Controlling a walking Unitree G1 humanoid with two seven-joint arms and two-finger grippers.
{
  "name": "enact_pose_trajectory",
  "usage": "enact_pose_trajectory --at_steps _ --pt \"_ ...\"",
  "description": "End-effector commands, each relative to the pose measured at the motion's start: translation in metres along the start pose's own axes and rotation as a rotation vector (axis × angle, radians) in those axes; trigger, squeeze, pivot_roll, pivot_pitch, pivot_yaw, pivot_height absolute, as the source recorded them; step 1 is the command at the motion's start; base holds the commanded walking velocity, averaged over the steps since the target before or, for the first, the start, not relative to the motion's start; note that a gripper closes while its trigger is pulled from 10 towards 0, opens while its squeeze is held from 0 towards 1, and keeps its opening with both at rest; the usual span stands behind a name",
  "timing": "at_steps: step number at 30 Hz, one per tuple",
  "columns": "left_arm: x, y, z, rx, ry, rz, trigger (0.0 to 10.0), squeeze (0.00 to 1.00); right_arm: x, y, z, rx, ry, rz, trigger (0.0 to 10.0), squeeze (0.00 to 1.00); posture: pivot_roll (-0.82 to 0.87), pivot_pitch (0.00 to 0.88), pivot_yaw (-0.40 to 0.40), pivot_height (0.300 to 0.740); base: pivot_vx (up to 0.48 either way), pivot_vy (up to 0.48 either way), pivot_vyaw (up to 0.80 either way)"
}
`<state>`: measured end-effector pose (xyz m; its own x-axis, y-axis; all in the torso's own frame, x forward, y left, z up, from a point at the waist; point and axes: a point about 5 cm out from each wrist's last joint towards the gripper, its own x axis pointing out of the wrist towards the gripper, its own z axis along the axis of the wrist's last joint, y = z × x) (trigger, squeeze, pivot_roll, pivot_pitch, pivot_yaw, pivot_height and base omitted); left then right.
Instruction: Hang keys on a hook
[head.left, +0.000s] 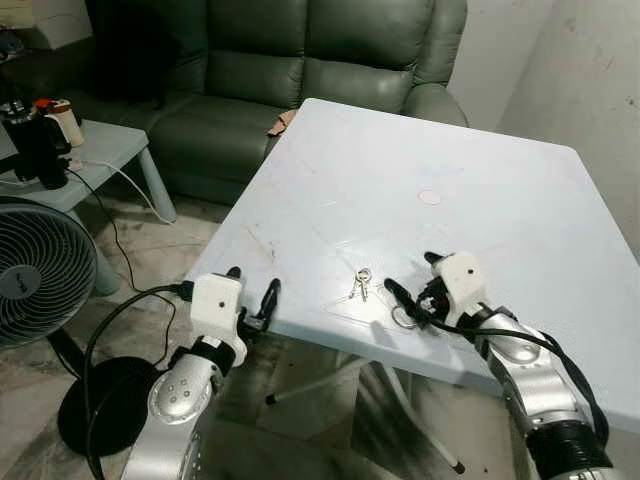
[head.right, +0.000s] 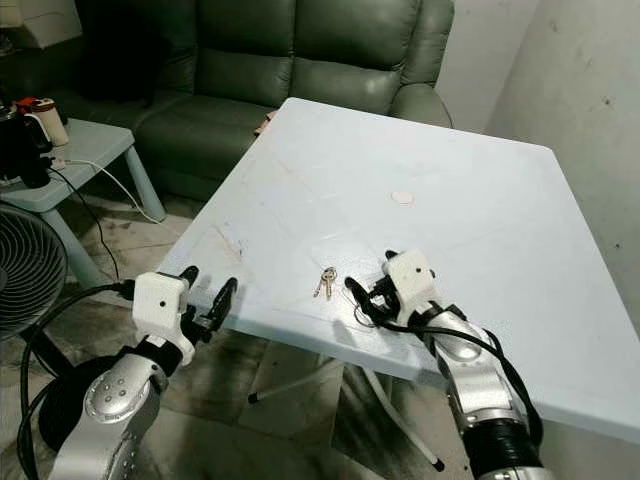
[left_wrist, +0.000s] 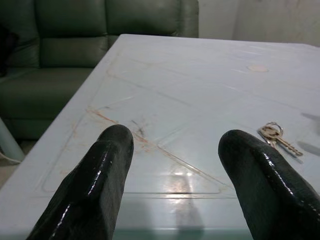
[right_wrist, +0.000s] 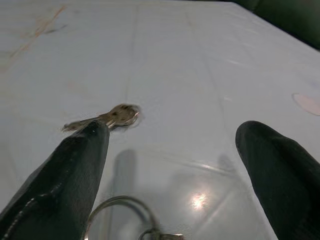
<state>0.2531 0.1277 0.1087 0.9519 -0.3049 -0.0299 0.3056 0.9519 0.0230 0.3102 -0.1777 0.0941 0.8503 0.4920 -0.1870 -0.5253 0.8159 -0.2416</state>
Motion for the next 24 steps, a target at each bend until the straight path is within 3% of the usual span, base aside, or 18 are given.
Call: enact_pose_trajectory --at_steps 1,13,24 --pt "-0.001 -0.006 0.0 -0.003 0.01 -0.041 10.0 0.0 -0.001 0.003 -0.004 -0.013 0.018 0.037 10.0 0.0 -0.1 0.0 -0.059 0.74 0.0 0.0 0.0" --pt "-0.006 -0.04 -0.009 0.016 0.049 -0.185 10.0 0.0 0.001 0.005 -0.006 -0.02 0.024 0.062 10.0 0.0 -0.1 0.0 -0.053 0.74 0.0 0.0 0.0" --pt "-0.005 -0.036 -0.008 0.032 0.05 -0.181 10.0 0.0 -0.001 -0.004 -0.019 0.011 0.086 0.017 10.0 0.0 -0.1 0.0 -0.052 0.74 0.0 0.0 0.0"
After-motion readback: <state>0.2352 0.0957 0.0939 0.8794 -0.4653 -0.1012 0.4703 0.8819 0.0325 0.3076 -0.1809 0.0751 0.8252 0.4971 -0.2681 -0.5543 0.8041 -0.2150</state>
